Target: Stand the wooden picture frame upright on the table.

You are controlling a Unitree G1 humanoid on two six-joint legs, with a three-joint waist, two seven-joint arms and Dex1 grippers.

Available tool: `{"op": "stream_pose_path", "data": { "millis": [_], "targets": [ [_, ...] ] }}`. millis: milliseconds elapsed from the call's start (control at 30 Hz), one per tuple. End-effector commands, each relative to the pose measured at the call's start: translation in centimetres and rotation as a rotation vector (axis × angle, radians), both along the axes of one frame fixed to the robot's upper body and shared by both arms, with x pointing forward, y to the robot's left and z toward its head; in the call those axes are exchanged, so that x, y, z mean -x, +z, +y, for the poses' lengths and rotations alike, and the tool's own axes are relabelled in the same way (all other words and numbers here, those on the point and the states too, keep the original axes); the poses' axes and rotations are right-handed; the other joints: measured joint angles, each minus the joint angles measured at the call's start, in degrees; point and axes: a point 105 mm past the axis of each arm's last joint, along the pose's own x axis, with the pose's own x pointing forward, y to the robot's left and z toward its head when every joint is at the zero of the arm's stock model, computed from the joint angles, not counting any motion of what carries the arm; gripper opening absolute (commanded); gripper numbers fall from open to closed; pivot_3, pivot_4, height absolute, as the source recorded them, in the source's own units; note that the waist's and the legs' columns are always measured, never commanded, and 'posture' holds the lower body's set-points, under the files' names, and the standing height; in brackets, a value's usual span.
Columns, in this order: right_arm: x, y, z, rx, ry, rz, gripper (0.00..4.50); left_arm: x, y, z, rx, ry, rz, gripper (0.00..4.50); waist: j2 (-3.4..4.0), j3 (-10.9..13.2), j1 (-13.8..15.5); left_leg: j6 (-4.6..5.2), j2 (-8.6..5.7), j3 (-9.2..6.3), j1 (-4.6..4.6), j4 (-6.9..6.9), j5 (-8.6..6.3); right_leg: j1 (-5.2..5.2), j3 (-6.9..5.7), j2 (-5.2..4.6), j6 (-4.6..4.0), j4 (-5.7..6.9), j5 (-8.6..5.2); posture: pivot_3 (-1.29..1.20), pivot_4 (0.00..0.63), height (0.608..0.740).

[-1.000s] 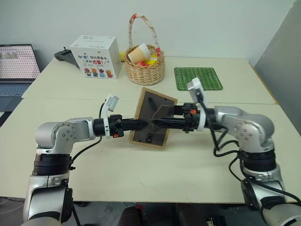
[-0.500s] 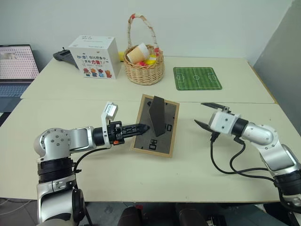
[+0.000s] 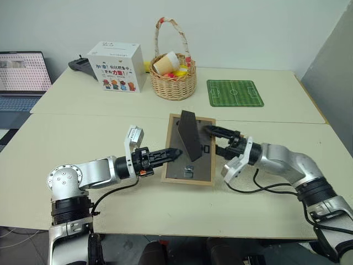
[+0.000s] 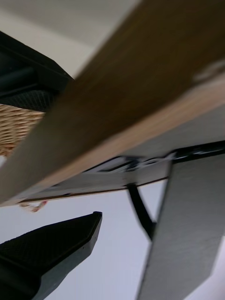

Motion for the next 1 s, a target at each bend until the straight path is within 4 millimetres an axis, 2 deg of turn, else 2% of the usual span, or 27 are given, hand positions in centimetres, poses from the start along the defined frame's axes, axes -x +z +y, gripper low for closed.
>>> {"op": "stream_pose_path", "data": {
  "millis": [33,133,200,233,433,533,567,600,667,767,833,867,900,967,1000],
  "targets": [
    [0.0,1.6,-0.1,-0.049,0.014,-0.037,3.36,0.4,1.5,-0.3,0.039,0.006,-0.036,1.4,0.0,0.0,0.23,0.0,0.0,-0.02,0.0,0.01,0.0,0.02,-0.02,-0.02,0.0,0.0,0.0,0.0,0.15,0.74],
    [0.0,2.5,0.2,-0.078,0.037,-0.047,3.36,0.9,1.5,-0.5,0.033,-0.004,-0.02,1.4,0.0,0.0,0.38,0.0,-0.02,-0.07,0.0,0.02,0.0,0.02,-0.07,-0.04,0.0,0.01,0.0,0.0,0.15,0.74],
    [0.1,3.0,0.1,-0.089,0.05,-0.058,2.99,1.0,1.4,-0.6,0.03,-0.004,-0.016,1.4,0.0,0.0,0.37,0.0,-0.05,-0.07,0.0,0.02,0.0,0.02,-0.07,-0.04,0.0,0.02,0.0,0.0,0.15,0.74],
    [0.1,3.0,0.0,-0.091,0.051,-0.06,2.97,1.0,1.4,-0.6,0.029,-0.002,-0.015,1.4,0.0,0.0,0.4,0.0,-0.05,-0.08,0.0,0.02,0.0,0.02,-0.07,-0.04,0.0,0.02,0.0,0.0,0.15,0.74],
    [0.0,3.7,-0.3,-0.104,0.042,-0.092,1.76,1.1,1.3,-0.8,0.021,-0.01,-0.016,1.4,0.0,0.0,0.64,0.01,-0.12,-0.11,-0.01,0.04,0.0,0.06,-0.13,-0.05,0.0,-0.01,0.0,0.0,0.15,0.74],
    [0.2,3.5,-0.6,-0.105,0.051,-0.084,1.67,0.6,0.8,-0.9,-0.001,0.024,-0.008,1.4,0.0,0.0,0.66,0.01,-0.14,-0.13,-0.01,0.04,0.0,0.06,-0.16,-0.04,0.0,-0.01,0.0,0.0,0.15,0.74],
    [0.2,3.4,-0.7,-0.103,0.05,-0.082,1.67,0.5,0.8,-0.9,0.005,0.032,-0.007,2.0,0.0,0.0,0.67,0.01,-0.14,-0.13,-0.01,0.04,0.0,0.06,-0.15,-0.04,0.0,-0.01,0.0,0.0,0.15,0.74],
    [0.2,3.5,-0.8,-0.109,0.044,-0.082,1.67,0.4,0.9,-0.9,0.017,0.037,-0.01,2.04,0.0,0.0,0.66,0.01,-0.14,-0.13,-0.01,0.04,0.01,0.06,-0.15,-0.04,0.0,-0.01,0.0,0.0,0.15,0.74],
    [0.1,4.1,-1.0,-0.13,0.032,-0.073,1.34,0.2,1.1,-0.8,0.013,0.047,-0.022,2.62,0.01,0.0,0.65,0.01,-0.14,-0.13,-0.03,0.05,0.01,0.06,-0.16,-0.04,0.0,-0.02,0.0,0.0,0.15,0.74],
    [-0.6,4.1,-1.4,-0.152,0.0,0.039,1.33,-0.6,1.0,0.6,-0.043,0.103,-0.057,3.19,0.0,0.0,0.62,0.02,-0.15,-0.12,-0.03,0.05,0.01,0.06,-0.16,-0.03,0.0,-0.02,0.0,0.0,0.15,0.74],
    [-1.1,3.2,-1.7,-0.134,-0.034,0.157,1.33,-1.9,1.3,2.1,-0.038,0.206,-0.059,3.64,0.01,0.0,0.61,0.02,-0.16,-0.13,-0.03,0.05,0.01,0.07,-0.17,0.01,0.0,-0.02,0.0,0.0,0.15,0.74],
    [-1.8,3.0,-1.7,-0.171,-0.071,0.274,1.33,-2.4,1.7,3.0,-0.069,0.266,-0.093,3.8,0.01,0.0,0.61,0.03,-0.14,-0.14,-0.02,0.05,0.0,0.09,-0.17,0.0,0.0,-0.02,0.0,0.0,0.15,0.74],
    [-2.2,2.8,-1.6,-0.196,-0.087,0.37,1.33,-2.6,2.0,3.5,-0.092,0.306,-0.121,4.13,-0.01,0.0,0.63,0.04,-0.11,-0.15,-0.02,0.06,0.0,0.1,-0.19,-0.01,0.0,-0.03,0.0,0.0,0.15,0.74],
    [-3.1,2.7,-1.3,-0.29,-0.104,0.615,1.33,-1.9,2.4,4.2,-0.252,0.331,-0.251,4.5,0.01,0.01,0.47,0.06,-0.03,-0.23,-0.03,0.06,-0.01,0.14,-0.24,-0.03,-0.01,-0.07,0.0,0.0,0.15,0.74],
    [-3.3,2.7,-1.1,-0.321,-0.102,0.714,1.33,-1.5,2.5,4.2,-0.319,0.328,-0.311,4.5,0.01,0.02,0.32,0.06,0.0,-0.23,-0.04,0.05,-0.02,0.13,-0.23,-0.04,-0.01,-0.06,0.0,0.0,0.15,0.74]
  ]
}}
